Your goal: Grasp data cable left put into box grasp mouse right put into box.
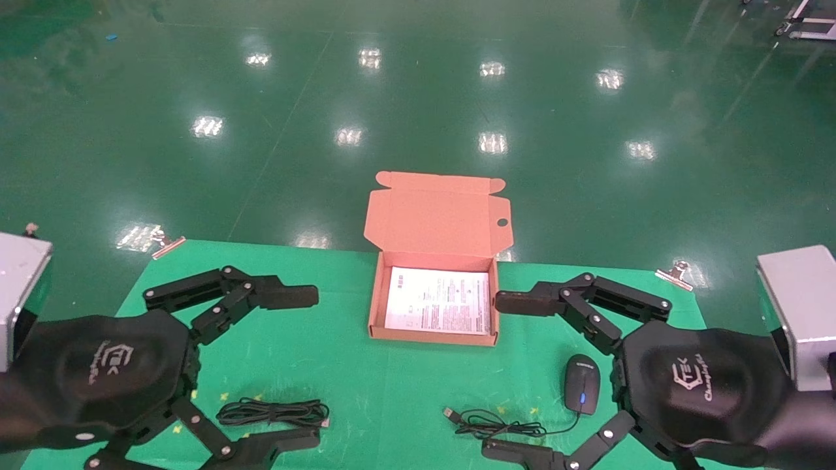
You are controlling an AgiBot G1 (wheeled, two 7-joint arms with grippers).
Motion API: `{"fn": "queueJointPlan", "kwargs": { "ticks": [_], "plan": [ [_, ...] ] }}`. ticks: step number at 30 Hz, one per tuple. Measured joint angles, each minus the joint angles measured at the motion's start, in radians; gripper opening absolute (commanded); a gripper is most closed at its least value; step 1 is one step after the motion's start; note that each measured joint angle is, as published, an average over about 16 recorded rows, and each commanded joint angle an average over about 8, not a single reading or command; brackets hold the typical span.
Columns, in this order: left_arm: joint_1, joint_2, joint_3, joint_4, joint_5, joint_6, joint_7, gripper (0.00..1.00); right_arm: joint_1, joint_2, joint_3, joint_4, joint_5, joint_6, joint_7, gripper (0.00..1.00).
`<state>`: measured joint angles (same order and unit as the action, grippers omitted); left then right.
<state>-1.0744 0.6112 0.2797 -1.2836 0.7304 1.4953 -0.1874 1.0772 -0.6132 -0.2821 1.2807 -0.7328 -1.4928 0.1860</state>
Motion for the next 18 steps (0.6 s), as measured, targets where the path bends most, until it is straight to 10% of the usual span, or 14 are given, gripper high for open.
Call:
{"fn": "queueJointPlan", "kwargs": {
  "ticks": [18],
  "plan": [
    [-0.006, -0.003, 0.008, -0.004, 0.022, 0.001, 0.000, 1.00, 0.002, 0.004, -0.001, 0.003, -0.013, 0.003, -0.005, 1.00]
  ]
}}
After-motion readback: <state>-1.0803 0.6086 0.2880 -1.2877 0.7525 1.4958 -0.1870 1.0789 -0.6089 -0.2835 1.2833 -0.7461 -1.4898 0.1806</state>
